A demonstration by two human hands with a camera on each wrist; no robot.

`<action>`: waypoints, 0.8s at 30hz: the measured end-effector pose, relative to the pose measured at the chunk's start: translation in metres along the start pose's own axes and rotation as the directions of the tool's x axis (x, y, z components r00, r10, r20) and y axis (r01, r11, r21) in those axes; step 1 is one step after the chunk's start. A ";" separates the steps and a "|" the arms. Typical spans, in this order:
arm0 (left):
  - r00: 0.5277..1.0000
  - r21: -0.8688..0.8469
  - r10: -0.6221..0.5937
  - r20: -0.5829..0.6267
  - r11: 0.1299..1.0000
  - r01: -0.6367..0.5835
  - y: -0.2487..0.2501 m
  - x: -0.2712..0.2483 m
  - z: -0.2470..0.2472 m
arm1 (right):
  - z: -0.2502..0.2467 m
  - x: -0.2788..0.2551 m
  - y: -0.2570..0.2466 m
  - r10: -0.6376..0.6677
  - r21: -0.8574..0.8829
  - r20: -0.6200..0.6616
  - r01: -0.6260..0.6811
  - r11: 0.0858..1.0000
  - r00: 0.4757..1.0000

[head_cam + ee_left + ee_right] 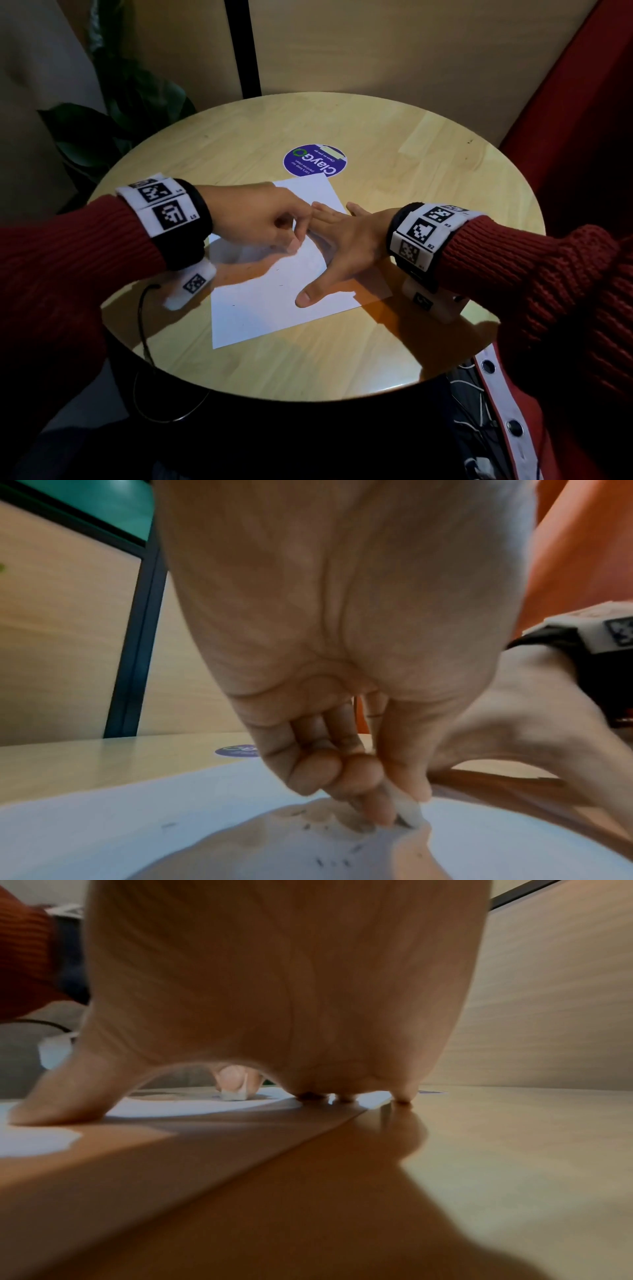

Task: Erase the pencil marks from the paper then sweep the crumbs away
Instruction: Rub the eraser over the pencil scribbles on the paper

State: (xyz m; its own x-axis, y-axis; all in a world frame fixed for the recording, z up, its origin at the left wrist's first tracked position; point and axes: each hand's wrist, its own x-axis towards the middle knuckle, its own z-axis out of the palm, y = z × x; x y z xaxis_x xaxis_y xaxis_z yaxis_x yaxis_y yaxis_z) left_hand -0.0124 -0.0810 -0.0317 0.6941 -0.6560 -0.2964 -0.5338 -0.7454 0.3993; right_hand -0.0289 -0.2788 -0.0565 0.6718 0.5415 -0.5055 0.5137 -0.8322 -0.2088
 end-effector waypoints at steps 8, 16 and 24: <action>0.998 -0.008 -0.016 0.060 1.000 0.017 -0.004 -0.003 -0.003 | 0.000 0.002 -0.001 0.022 -0.010 0.012 -0.022 1.000 1.000; 0.987 -0.101 0.013 0.159 0.995 0.003 -0.001 -0.008 0.003 | 0.000 0.002 -0.001 0.032 -0.010 0.013 -0.032 0.999 0.999; 0.976 -0.146 0.036 0.215 0.989 -0.004 0.005 -0.014 0.008 | 0.001 0.004 -0.001 0.048 -0.045 0.007 -0.048 0.998 0.999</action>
State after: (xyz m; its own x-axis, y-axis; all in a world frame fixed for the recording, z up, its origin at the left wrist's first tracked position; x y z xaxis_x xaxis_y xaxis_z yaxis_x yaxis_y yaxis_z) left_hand -0.0289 -0.0770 -0.0324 0.5543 -0.6923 -0.4620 -0.4601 -0.7174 0.5231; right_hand -0.0271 -0.2762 -0.0596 0.6918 0.5000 -0.5210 0.5045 -0.8509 -0.1466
